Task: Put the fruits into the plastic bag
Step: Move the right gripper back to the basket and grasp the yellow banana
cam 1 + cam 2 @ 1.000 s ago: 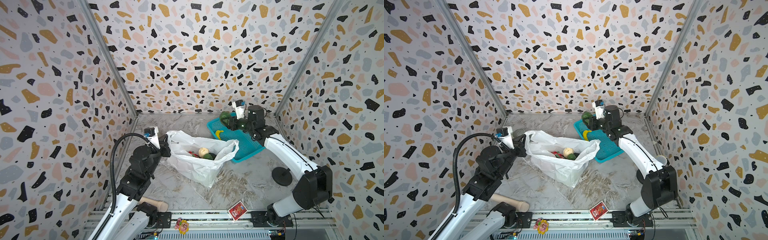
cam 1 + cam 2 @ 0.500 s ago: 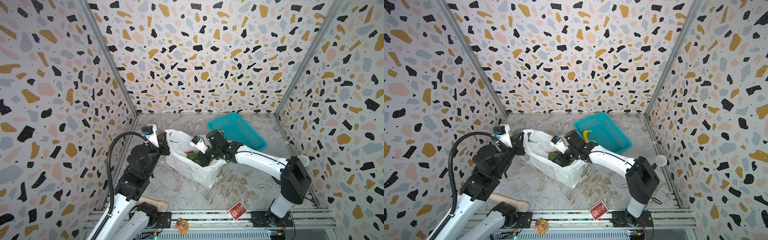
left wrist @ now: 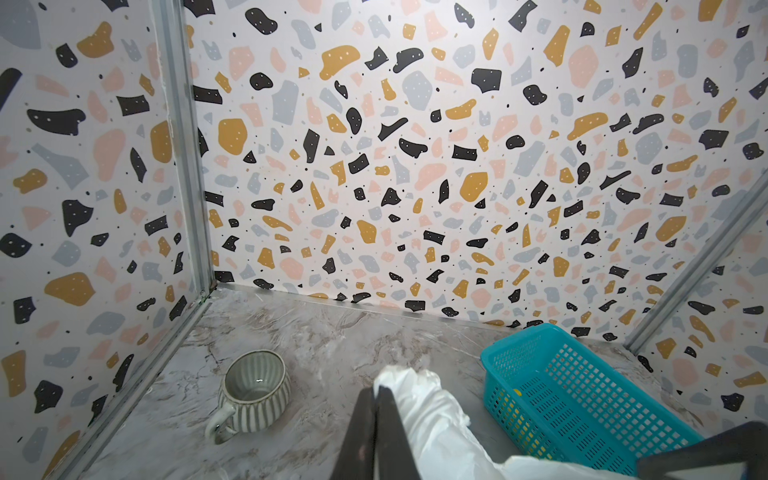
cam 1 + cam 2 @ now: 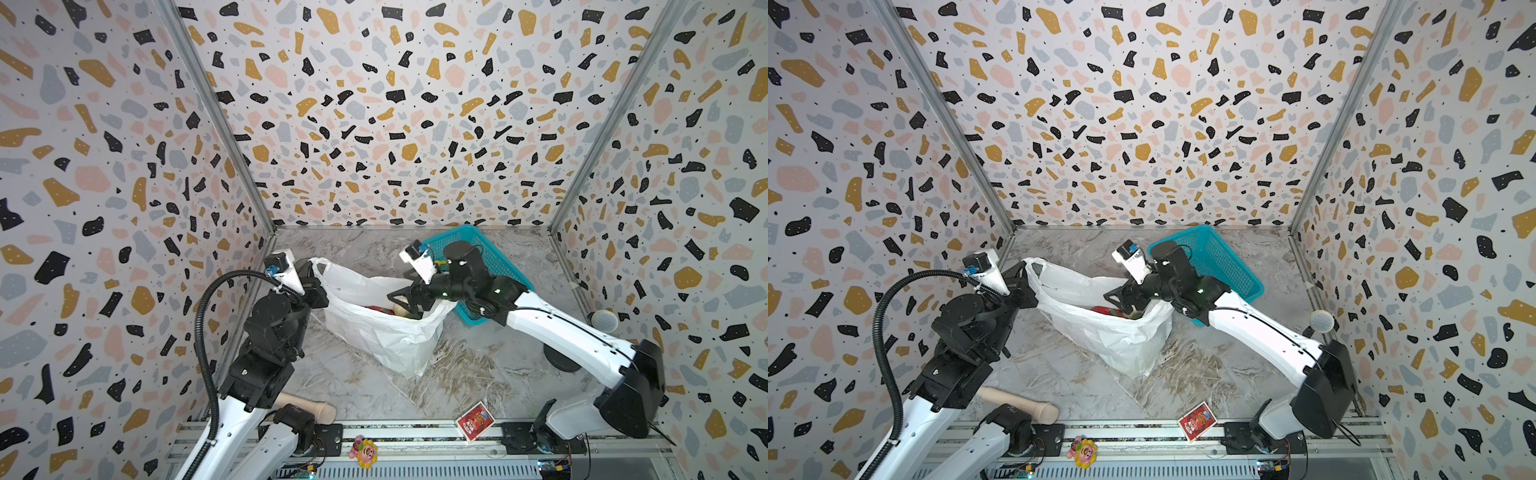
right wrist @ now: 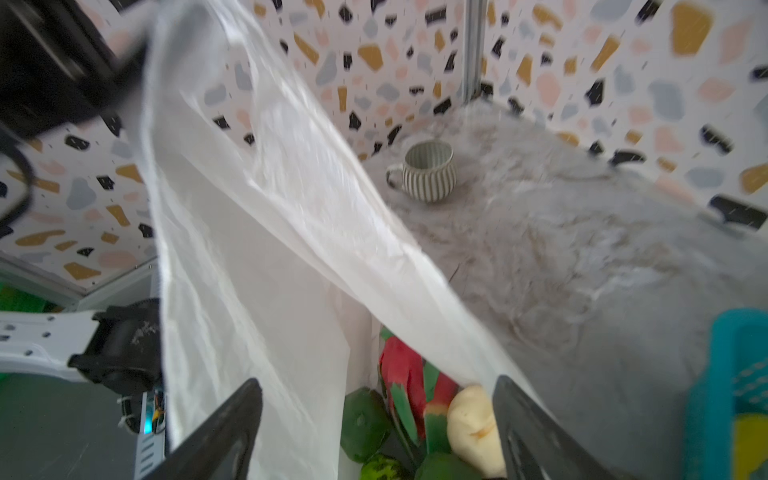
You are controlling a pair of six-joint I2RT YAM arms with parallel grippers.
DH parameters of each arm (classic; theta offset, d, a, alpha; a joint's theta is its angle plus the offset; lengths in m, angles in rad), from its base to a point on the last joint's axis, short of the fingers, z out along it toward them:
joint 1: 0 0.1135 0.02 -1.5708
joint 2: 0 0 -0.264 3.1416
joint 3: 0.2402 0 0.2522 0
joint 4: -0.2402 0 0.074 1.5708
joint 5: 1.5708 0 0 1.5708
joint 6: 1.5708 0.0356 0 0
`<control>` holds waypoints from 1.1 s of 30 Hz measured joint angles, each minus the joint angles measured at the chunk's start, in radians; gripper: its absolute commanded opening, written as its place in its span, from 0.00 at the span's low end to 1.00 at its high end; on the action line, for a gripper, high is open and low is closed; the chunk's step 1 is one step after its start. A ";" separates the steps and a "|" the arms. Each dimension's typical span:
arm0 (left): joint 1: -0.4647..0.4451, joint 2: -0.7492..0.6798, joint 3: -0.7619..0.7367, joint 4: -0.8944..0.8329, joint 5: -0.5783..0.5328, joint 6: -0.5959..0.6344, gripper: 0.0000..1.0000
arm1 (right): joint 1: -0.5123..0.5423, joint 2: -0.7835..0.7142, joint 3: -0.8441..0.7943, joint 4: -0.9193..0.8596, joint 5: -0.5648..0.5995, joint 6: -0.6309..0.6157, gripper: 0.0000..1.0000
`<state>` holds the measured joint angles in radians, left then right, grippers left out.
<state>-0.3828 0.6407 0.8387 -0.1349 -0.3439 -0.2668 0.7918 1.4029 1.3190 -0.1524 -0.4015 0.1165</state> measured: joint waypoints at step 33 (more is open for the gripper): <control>0.000 -0.008 -0.014 -0.006 0.004 -0.034 0.00 | -0.399 0.792 0.293 -0.126 0.137 0.200 0.71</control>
<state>-0.3828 0.6327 0.8246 -0.1413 -0.3401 -0.3004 0.3923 2.1944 1.6119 -0.2783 -0.2646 0.3168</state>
